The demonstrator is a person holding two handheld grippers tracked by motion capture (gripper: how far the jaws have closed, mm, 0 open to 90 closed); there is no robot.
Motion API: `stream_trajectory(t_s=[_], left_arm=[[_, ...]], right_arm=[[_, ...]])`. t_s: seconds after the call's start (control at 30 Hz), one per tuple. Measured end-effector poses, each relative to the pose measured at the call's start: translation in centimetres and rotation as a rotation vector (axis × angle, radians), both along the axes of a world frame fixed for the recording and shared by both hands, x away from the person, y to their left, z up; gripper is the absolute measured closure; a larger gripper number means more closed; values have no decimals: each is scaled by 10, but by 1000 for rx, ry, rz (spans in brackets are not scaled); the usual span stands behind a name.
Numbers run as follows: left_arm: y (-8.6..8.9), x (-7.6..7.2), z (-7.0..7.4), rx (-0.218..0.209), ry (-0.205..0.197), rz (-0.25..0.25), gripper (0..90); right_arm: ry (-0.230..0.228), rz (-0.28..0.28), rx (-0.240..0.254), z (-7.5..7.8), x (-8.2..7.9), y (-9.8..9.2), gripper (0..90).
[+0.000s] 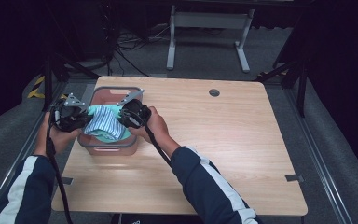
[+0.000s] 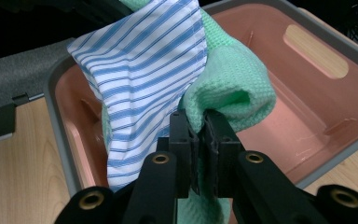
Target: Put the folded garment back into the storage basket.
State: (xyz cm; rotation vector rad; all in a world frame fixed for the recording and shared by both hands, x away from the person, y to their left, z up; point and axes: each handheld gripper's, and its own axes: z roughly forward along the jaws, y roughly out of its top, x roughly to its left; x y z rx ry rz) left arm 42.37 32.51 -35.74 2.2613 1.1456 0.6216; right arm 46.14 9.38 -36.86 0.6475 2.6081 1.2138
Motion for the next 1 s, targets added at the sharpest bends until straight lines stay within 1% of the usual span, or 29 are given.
stream_trajectory(t_s=[0.03,0.1,0.13,0.17,0.2,0.23,0.27,0.33,0.4,0.43,0.47,0.5,0.53,0.57,0.6,0.63,0.67,0.7,0.73,0.77,0.8,0.83,0.87,0.9,0.93,0.97,1.0], left_arm=[[0,1,-1,14,5,2,832],[-2,1,-5,17,14,2,832],[-2,2,-6,26,17,-5,832],[-3,2,-8,38,17,0,831],[-4,2,-9,41,20,-2,831],[-4,2,-11,33,25,0,831],[-5,2,-12,34,25,-1,830],[-6,2,-14,60,37,-4,830],[-6,3,-18,58,38,-1,829],[-6,4,-19,63,37,6,828],[-7,4,-21,56,37,14,825],[-6,5,-22,54,39,9,816],[-7,6,-23,55,48,22,792],[-7,6,-23,55,48,22,745],[-8,6,-23,62,39,26,745],[-8,5,-23,53,34,22,726],[-8,5,-22,56,37,17,713],[-9,4,-22,57,27,23,697],[-10,3,-21,56,31,19,689],[-10,3,-21,59,15,14,669],[-11,1,-20,47,25,21,657],[-11,0,-19,45,9,18,643],[-11,-1,-18,45,14,2,642],[-12,-3,-18,29,8,6,636],[-13,-4,-17,39,8,3,627],[-14,-6,-17,27,-6,3,618],[-15,-8,-16,18,-7,-3,614]], right_arm=[[2,1,-6,-1,1,1,823],[8,1,-20,-3,2,3,822],[10,3,-30,-5,3,4,821],[10,5,-40,-6,3,5,820],[16,7,-52,-8,4,6,818],[17,7,-65,-9,4,7,817],[21,5,-79,-11,4,9,815],[31,14,-90,-13,6,9,812],[38,16,-105,-16,6,11,805],[36,16,-107,-16,6,11,799],[41,16,-105,-17,6,12,790],[39,13,-110,-18,6,12,774],[38,11,-112,-19,5,13,759],[38,11,-112,-19,5,13,759],[37,8,-111,-19,5,13,743],[34,3,-109,-19,4,12,722],[34,2,-110,-19,4,11,713],[32,-1,-115,-19,3,11,702],[29,-3,-117,-20,3,10,700],[33,-8,-118,-20,3,9,689],[38,-11,-115,-20,3,8,674],[36,-9,-113,-19,3,7,663],[30,-8,-113,-18,2,6,656],[28,-8,-108,-17,1,5,648],[25,0,-103,-16,0,3,638],[21,2,-101,-15,-1,1,630],[18,-1,-99,-14,-2,0,622]])
